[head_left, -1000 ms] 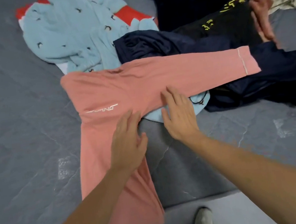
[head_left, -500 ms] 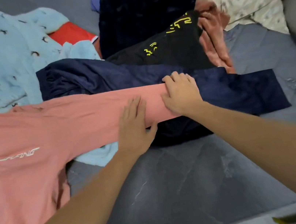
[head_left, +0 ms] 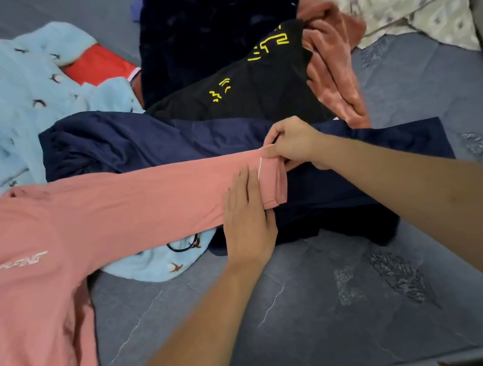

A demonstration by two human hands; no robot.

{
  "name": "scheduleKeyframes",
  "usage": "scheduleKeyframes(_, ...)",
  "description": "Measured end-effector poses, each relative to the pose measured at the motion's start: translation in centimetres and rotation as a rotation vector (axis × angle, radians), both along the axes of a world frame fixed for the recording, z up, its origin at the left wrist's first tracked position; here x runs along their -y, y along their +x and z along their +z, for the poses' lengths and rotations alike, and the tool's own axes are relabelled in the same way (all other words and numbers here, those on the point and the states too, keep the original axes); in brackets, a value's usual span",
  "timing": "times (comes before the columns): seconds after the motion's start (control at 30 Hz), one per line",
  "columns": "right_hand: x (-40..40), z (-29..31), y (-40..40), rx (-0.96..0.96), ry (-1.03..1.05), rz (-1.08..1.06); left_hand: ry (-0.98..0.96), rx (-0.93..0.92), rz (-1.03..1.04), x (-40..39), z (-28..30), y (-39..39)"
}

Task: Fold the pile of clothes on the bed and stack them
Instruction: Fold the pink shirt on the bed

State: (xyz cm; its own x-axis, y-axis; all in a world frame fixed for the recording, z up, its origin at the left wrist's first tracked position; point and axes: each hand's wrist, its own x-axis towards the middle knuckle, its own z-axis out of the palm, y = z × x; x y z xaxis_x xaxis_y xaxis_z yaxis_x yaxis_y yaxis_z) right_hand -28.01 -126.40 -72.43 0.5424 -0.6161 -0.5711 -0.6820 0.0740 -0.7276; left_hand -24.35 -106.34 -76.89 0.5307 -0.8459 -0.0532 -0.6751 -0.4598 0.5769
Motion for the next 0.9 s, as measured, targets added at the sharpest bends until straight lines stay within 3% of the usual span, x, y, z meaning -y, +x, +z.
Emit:
scheduleKeyframes(0.13, -0.2, 0.1, 0.4, 0.055, 0.129, -0.035, -0.061, -0.071, 0.057, -0.2, 0.1, -0.1)
scheduleKeyframes(0.47, -1.1, 1.4, 1.5, 0.111, 0.099, 0.043, -0.178, -0.264, 0.163, -0.8, 1.5, 0.8)
scheduleKeyframes(0.7, -2.2, 2.9, 2.4, 0.139, 0.256, 0.033, -0.289, -0.437, 0.312, -1.8, 1.4, 0.8)
scheduleKeyframes(0.9, -4.5, 3.5, 3.3, 0.011, -0.15, 0.354, -0.36, -0.509, 0.36, -4.2, 2.1, 2.4)
